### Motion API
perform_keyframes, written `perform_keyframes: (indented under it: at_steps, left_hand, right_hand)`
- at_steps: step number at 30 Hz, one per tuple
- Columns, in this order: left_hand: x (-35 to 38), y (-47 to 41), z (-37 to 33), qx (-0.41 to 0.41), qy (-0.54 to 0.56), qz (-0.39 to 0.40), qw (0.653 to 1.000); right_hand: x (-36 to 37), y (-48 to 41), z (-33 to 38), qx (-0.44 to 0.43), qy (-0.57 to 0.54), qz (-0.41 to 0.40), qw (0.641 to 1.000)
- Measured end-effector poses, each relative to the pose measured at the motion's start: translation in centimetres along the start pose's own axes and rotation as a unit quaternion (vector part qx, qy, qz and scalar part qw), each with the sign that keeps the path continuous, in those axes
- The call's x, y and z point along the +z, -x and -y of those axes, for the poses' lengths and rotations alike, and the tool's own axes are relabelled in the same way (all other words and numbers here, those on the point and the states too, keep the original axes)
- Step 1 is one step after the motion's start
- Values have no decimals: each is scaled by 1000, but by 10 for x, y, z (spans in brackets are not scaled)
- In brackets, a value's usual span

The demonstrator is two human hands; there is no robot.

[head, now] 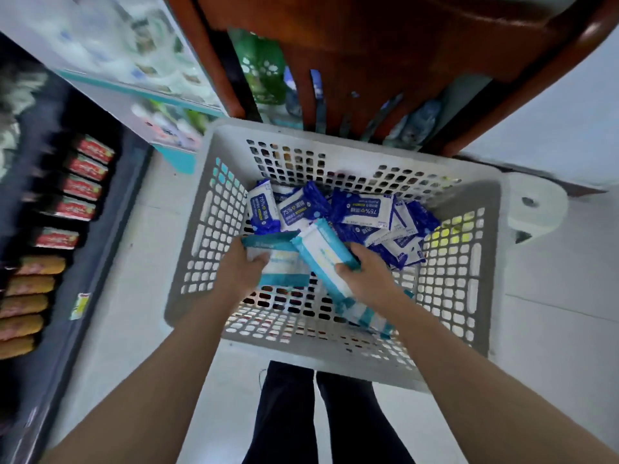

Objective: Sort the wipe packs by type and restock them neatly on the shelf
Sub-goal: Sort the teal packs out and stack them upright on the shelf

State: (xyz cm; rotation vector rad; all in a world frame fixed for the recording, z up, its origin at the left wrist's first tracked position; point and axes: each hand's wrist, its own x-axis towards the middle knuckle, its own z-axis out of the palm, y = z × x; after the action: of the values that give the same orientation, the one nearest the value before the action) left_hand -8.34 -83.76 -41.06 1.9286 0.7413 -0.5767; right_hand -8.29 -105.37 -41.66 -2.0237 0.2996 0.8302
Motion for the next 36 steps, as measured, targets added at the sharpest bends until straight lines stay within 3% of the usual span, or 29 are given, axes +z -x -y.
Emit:
perform_keyframes:
  at_steps: [4, 13, 19, 23, 36]
  left_hand:
    - [-29, 39, -8, 10, 99, -85, 991]
    - [-112, 116, -29, 47, 268, -209, 939]
    - [-196, 155, -27, 103, 286, -309, 901]
    - [-272, 176, -12, 125, 334, -323, 877]
    - [-495, 220, 42, 211, 317, -440, 813]
  right_hand:
    - [-11, 25, 42, -68, -76, -48, 994]
    - [1, 83, 160, -237, -157, -32, 958]
    - [44, 113, 255, -311, -177, 1, 934]
    - [94, 134, 319, -362, -171, 21, 916]
    - [260, 199, 488, -459, -202, 84, 861]
